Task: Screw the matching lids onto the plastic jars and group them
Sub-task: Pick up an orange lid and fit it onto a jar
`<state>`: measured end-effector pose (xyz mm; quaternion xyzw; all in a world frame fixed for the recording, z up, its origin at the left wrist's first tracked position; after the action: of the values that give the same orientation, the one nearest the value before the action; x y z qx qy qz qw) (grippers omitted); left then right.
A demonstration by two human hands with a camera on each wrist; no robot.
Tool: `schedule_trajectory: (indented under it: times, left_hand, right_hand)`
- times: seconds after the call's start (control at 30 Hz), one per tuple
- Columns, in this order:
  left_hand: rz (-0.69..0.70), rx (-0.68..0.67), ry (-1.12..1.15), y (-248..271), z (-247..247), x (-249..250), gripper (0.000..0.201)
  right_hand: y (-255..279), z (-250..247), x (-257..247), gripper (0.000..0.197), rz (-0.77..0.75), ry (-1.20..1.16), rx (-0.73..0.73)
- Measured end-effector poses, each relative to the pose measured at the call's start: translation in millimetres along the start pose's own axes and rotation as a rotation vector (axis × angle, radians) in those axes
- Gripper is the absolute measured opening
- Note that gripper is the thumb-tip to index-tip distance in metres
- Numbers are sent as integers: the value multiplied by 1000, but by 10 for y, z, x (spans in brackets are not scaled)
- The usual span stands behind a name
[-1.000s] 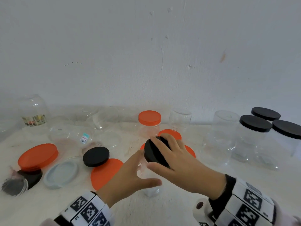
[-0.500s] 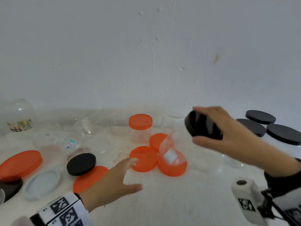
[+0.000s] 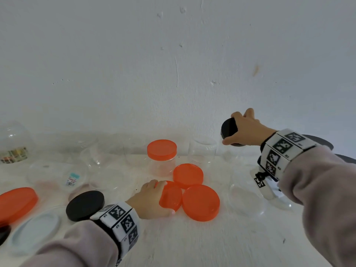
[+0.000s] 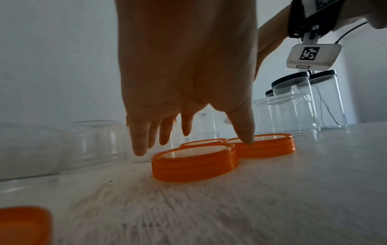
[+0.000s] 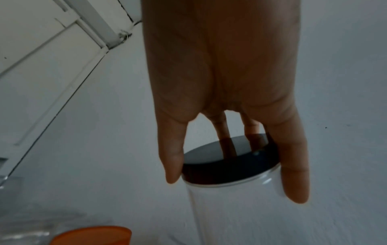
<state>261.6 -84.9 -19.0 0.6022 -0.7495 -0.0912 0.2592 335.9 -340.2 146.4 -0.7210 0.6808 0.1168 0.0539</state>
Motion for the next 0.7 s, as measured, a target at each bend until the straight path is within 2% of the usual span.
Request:
schedule_trajectory:
  times: [0.33, 0.7]
  left_hand:
    - [-92, -41, 6, -50, 21, -14, 97]
    - [-56, -37, 36, -60, 18, -34, 98]
  right_hand:
    - [-299, 145, 71, 72, 112, 271, -113]
    - [-619, 159, 178, 69, 234, 290, -139]
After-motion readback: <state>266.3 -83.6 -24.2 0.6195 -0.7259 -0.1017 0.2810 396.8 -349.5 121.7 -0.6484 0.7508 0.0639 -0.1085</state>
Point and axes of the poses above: each hand's wrist, its own y-axis away from the middle knuckle, its own z-axis out of the palm, x = y × z, the point moved 6 cm from there along -y, towards the middle knuckle, and after that the axes turned 10 degrees about -x, right-handed, at the moved point
